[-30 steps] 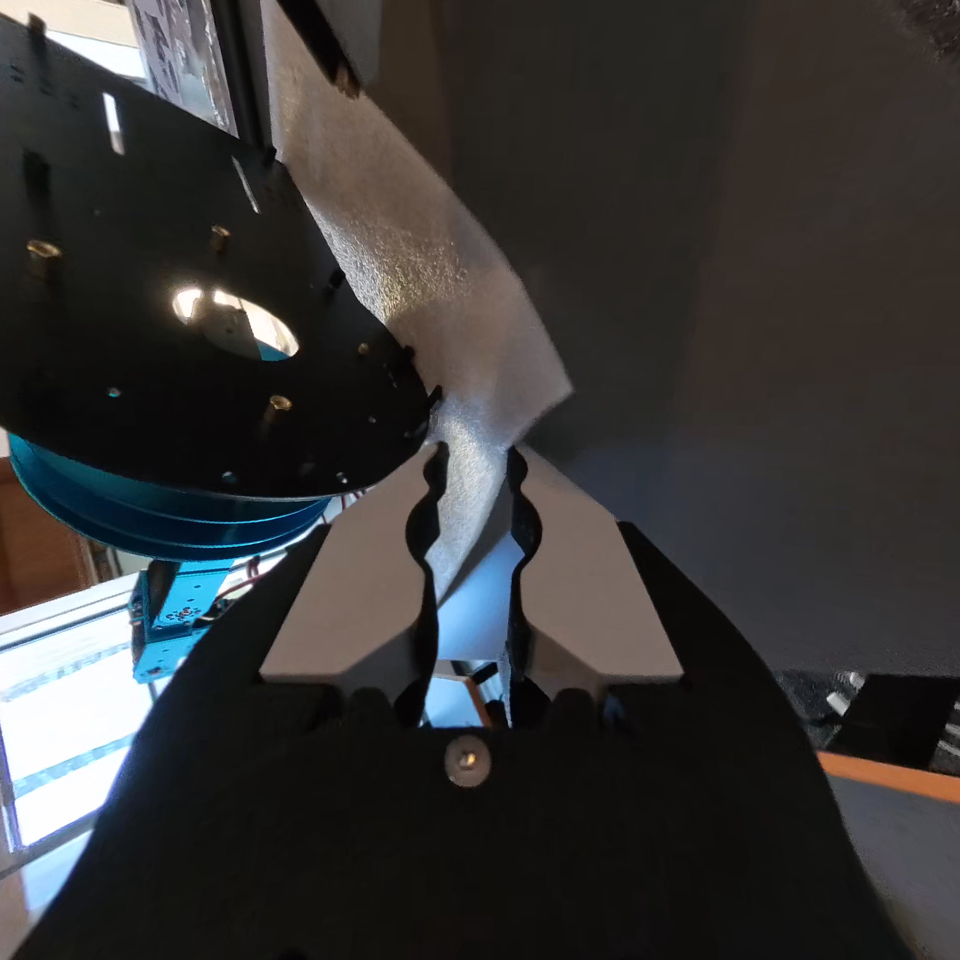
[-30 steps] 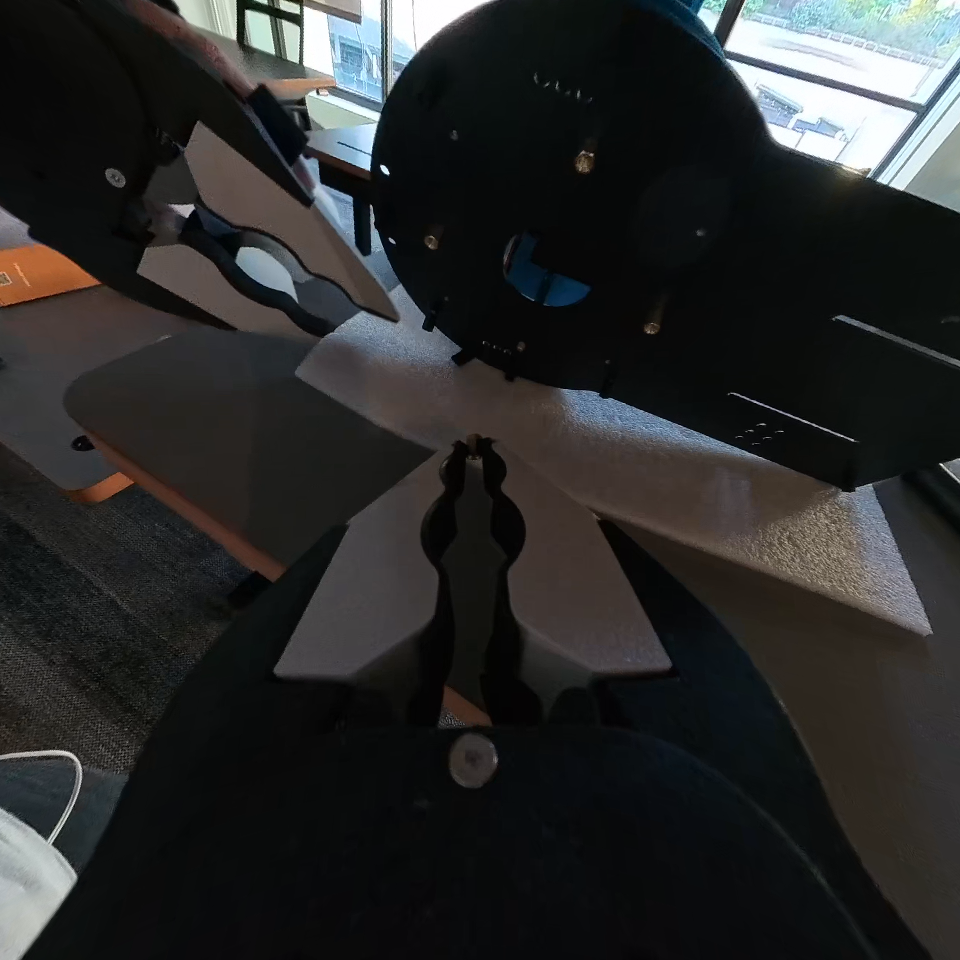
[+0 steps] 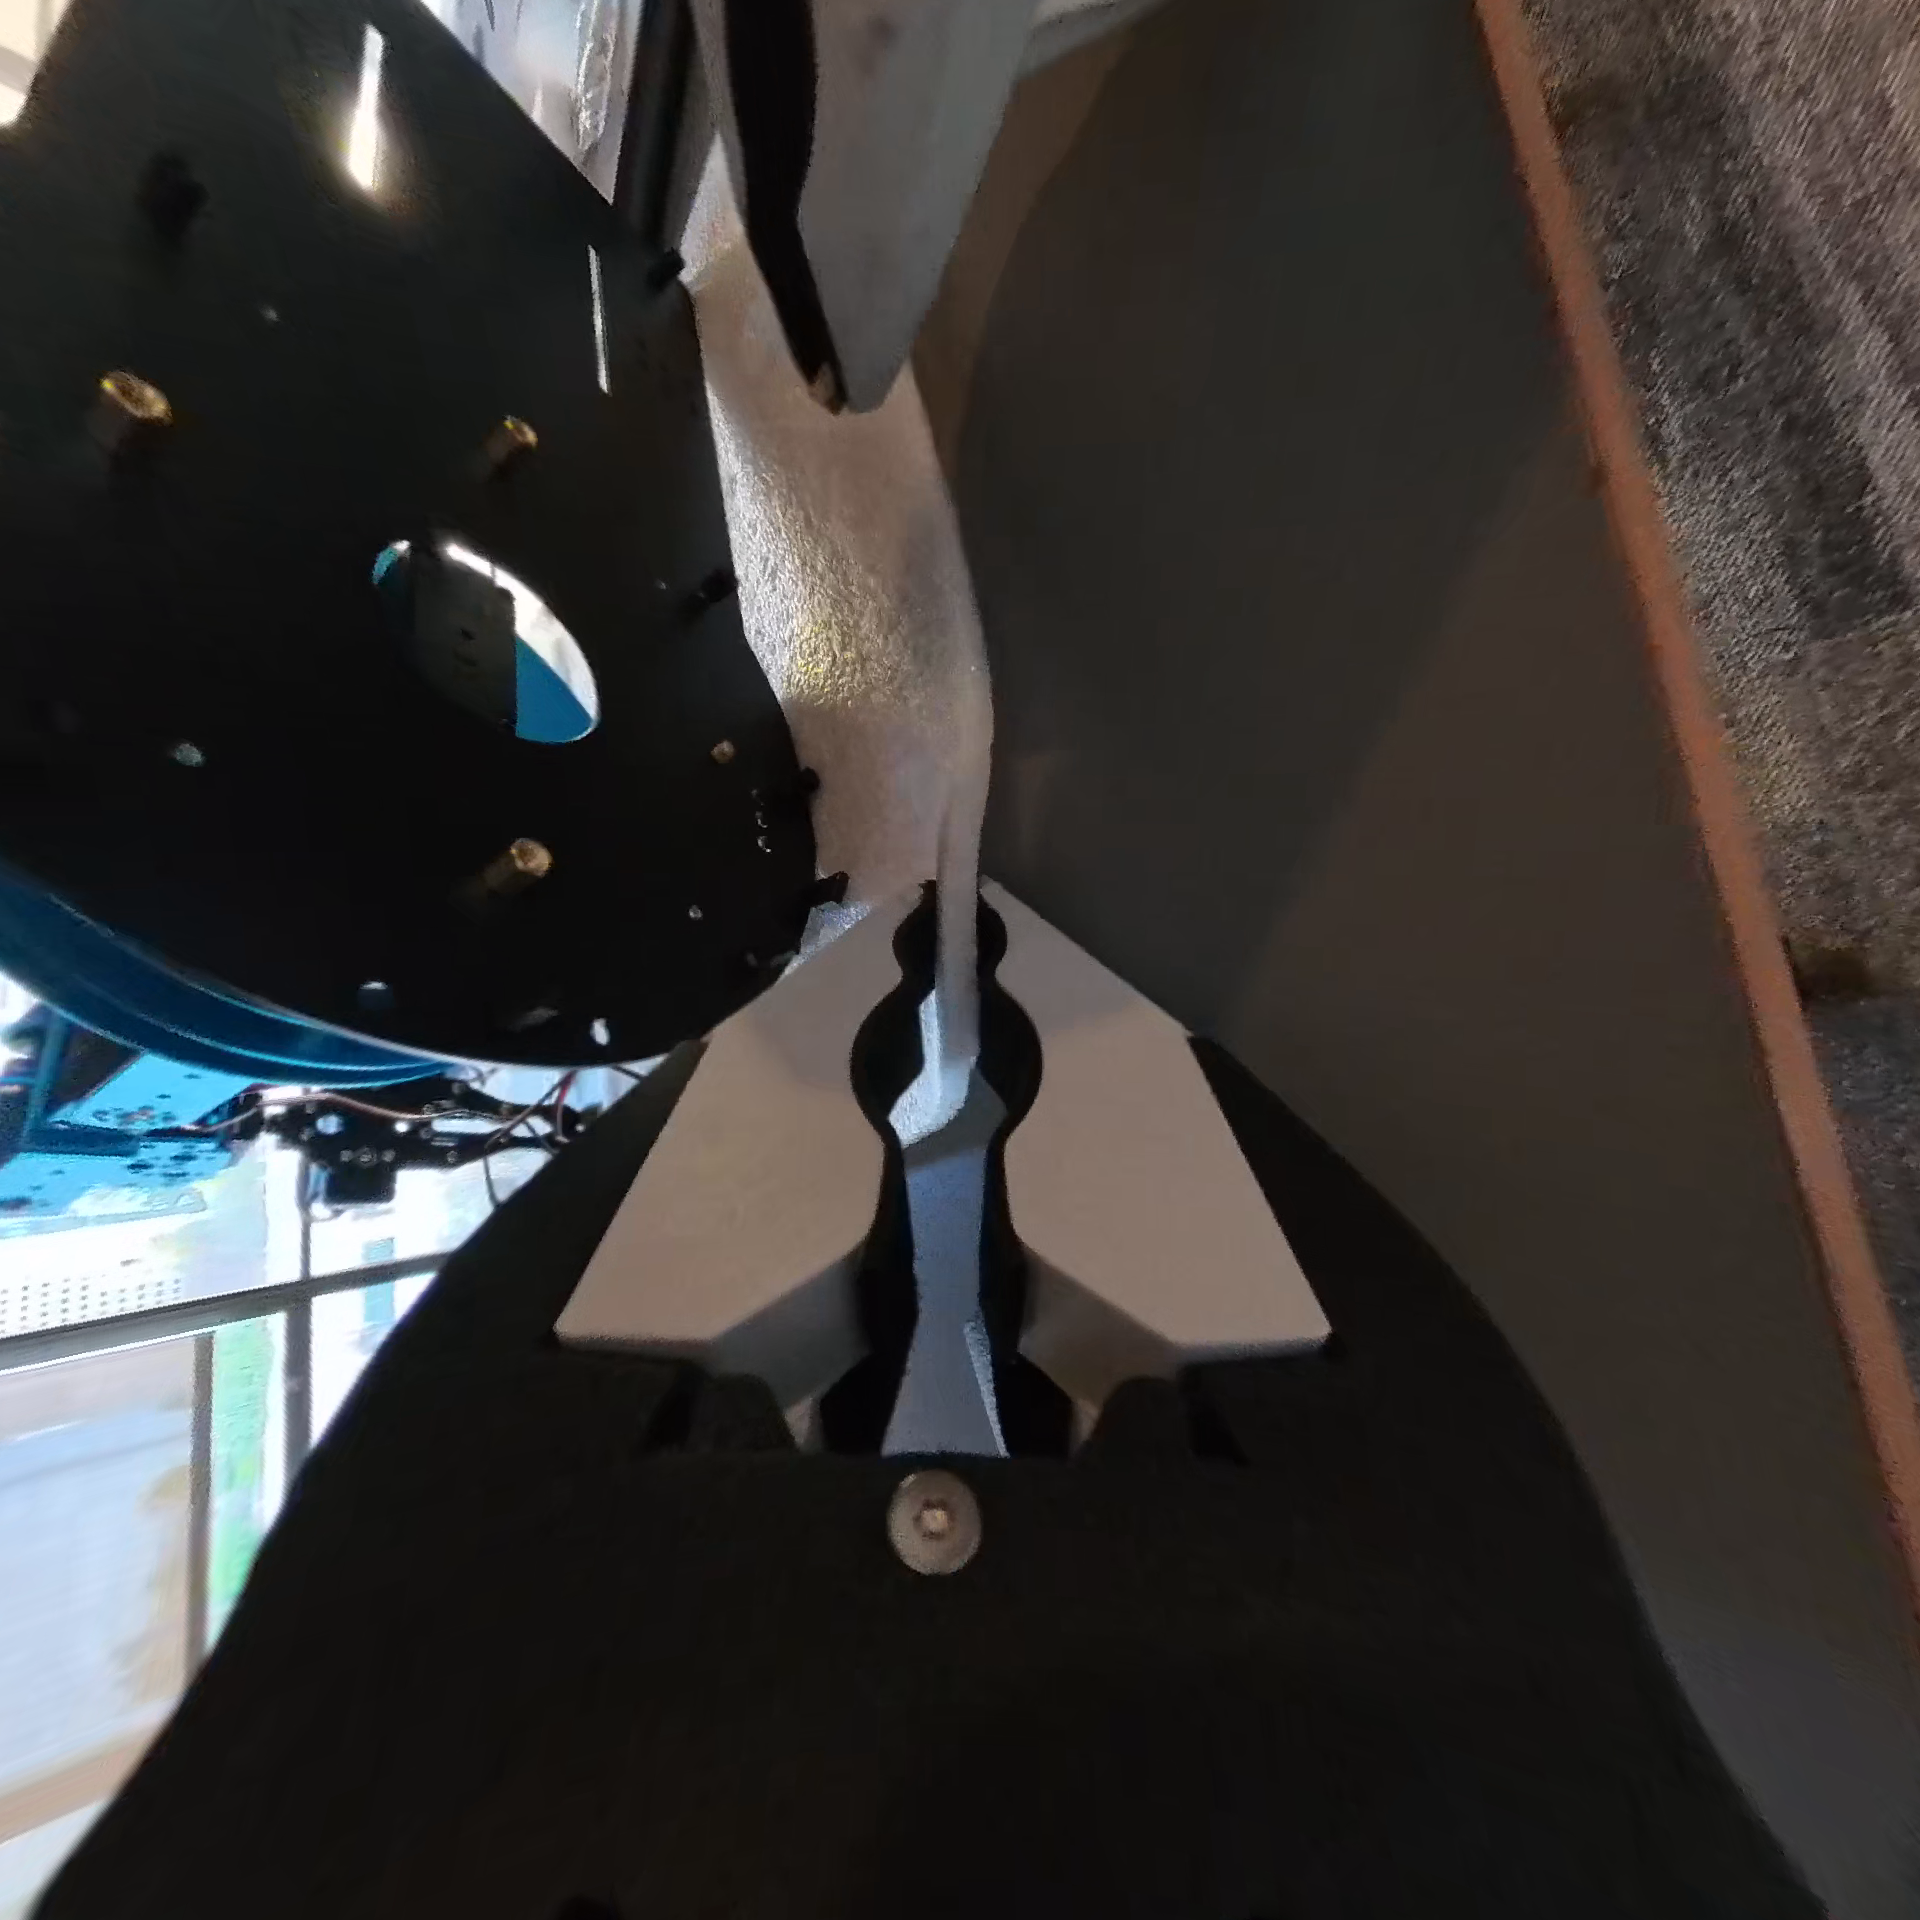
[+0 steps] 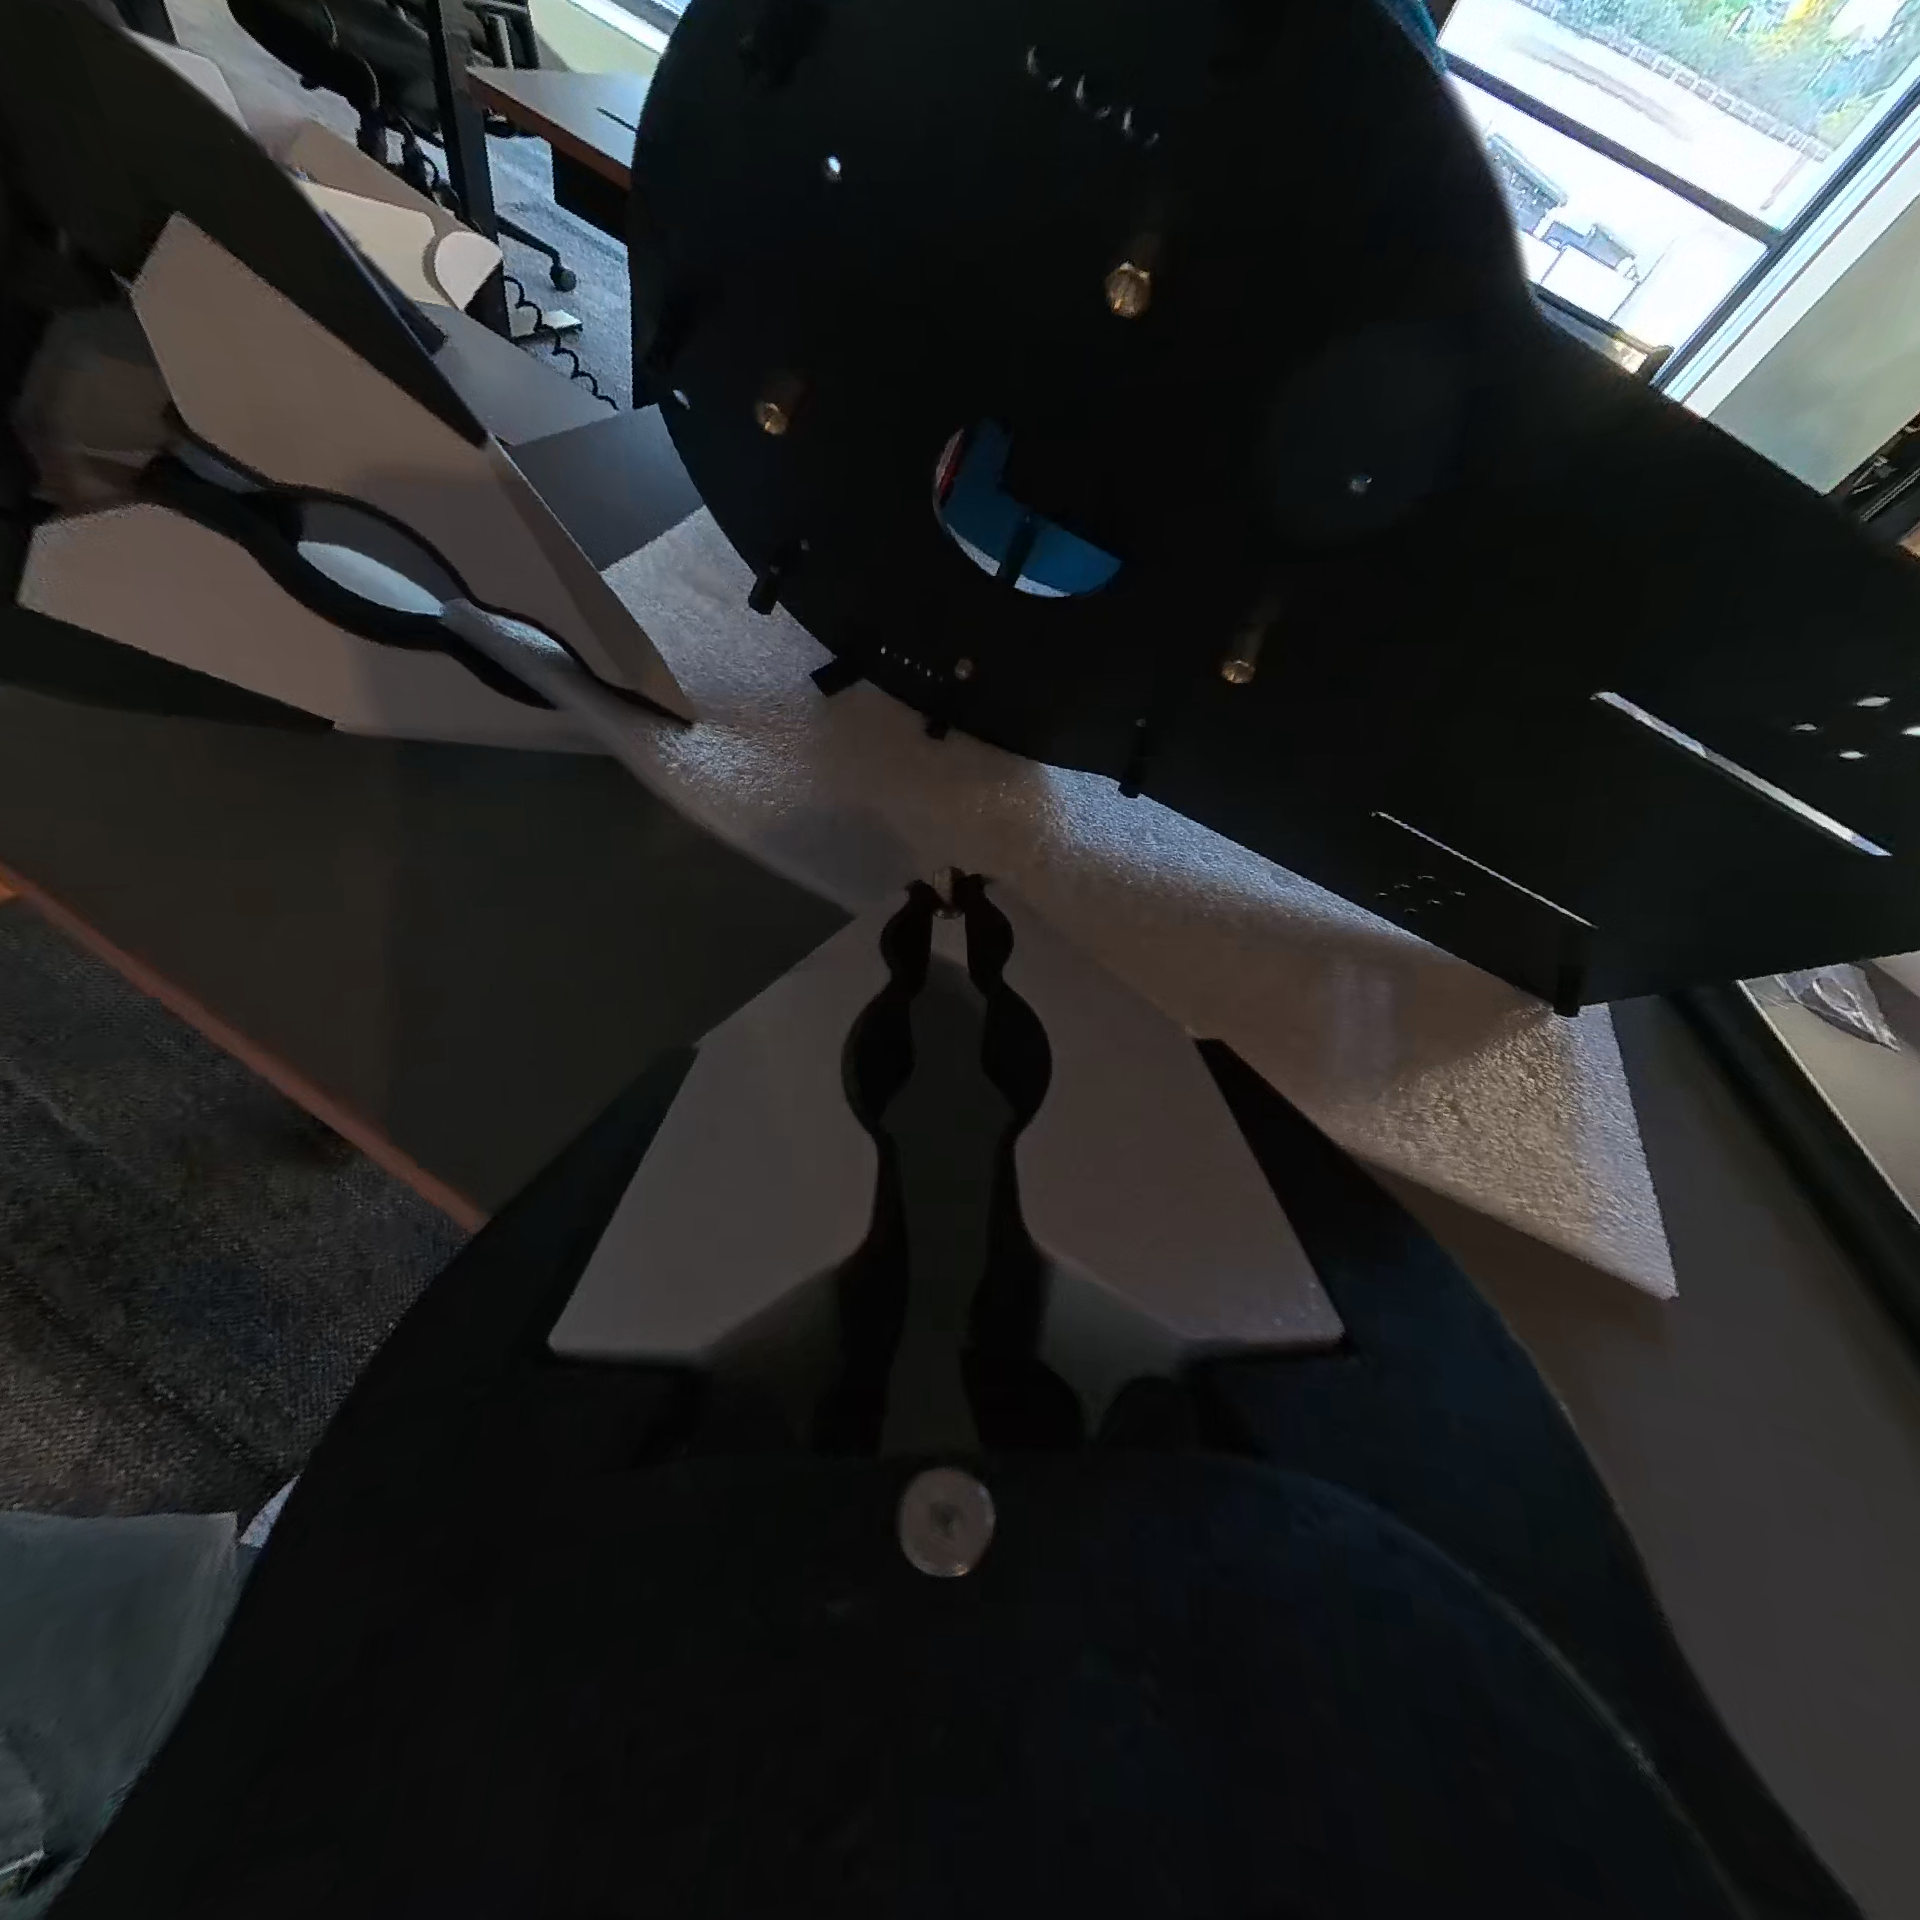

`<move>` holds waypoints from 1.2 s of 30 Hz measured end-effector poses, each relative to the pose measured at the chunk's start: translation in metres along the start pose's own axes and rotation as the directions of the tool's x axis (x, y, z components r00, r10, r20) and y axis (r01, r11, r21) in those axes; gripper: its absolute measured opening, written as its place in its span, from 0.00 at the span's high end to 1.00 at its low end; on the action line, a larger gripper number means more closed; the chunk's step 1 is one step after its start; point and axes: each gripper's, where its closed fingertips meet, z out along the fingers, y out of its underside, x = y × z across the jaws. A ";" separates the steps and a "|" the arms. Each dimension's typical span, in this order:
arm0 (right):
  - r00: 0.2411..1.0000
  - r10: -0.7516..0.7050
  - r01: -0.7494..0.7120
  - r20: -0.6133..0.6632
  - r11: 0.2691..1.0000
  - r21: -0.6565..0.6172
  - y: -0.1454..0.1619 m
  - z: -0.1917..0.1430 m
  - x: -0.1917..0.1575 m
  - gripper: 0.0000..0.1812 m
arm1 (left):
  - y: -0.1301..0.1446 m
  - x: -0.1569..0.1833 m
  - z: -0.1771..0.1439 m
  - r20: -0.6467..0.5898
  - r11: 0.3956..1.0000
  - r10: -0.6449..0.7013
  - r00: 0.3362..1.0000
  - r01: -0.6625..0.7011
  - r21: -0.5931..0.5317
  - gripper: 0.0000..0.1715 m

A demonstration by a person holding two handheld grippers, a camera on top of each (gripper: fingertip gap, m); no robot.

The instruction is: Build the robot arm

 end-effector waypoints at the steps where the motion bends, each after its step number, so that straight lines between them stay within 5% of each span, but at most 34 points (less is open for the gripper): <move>1: 1.000 0.001 -0.001 0.003 1.000 0.001 0.000 0.000 -0.001 0.97 | 0.000 0.001 -0.001 -0.006 1.000 -0.010 1.000 0.010 0.006 0.99; 29: 0.999 0.034 -0.035 0.027 0.999 0.036 -0.014 0.003 -0.039 0.98 | -0.004 0.024 -0.033 0.007 0.998 -0.014 1.000 0.013 0.062 0.99; 36: 0.993 0.115 -0.114 -0.019 0.992 0.048 -0.017 0.009 -0.034 0.97 | -0.012 0.022 -0.048 -0.138 0.931 -0.331 0.933 0.347 0.113 0.78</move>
